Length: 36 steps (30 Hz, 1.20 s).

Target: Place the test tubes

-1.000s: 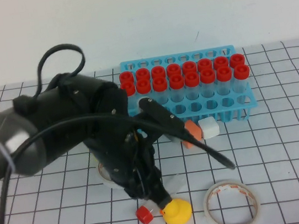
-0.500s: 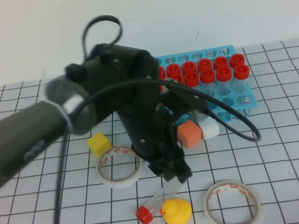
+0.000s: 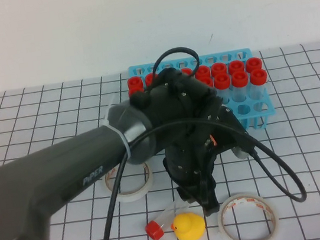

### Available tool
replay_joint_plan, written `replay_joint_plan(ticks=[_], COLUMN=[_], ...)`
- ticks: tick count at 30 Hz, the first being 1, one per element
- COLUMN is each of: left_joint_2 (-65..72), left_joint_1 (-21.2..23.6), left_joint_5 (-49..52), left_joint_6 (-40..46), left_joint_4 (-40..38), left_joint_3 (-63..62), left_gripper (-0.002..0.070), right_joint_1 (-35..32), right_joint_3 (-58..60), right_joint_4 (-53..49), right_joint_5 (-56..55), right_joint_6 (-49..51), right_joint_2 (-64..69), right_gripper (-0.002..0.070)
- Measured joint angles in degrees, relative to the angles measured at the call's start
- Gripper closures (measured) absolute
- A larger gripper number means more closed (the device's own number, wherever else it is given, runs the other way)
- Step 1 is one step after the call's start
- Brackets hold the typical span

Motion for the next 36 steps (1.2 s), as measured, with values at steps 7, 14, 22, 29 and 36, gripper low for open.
replay_joint_plan(ticks=[7,14,22,29,36], left_joint_2=[0.9,2.0,4.0,5.0,5.0], left_joint_1=[0.0,0.0,0.0,0.0,0.0], left_joint_5=[-3.2,-3.6,-2.9,-2.9,-2.8], left_joint_6=[-0.8,-2.2,-4.1,-6.9,-7.3], left_joint_4=[0.8,0.8,1.3,3.7,3.9], left_joint_3=[-0.1,-0.3,-0.4,-0.4,-0.4], left_gripper=[0.0395,0.0295,0.0275,0.0274,0.0300], right_joint_1=[0.0,0.0,0.0,0.0,0.0], right_joint_3=[0.0,0.0,0.0,0.0,0.0], right_joint_4=[0.0,0.0,0.1,0.1,0.1], right_joint_5=[0.0,0.0,0.0,0.0,0.1], right_joint_6=[0.0,0.0,0.0,0.0,0.0], right_joint_2=[0.0,0.0,0.0,0.0,0.0], right_gripper=[0.0678,0.0678,0.0678,0.0678,0.0678])
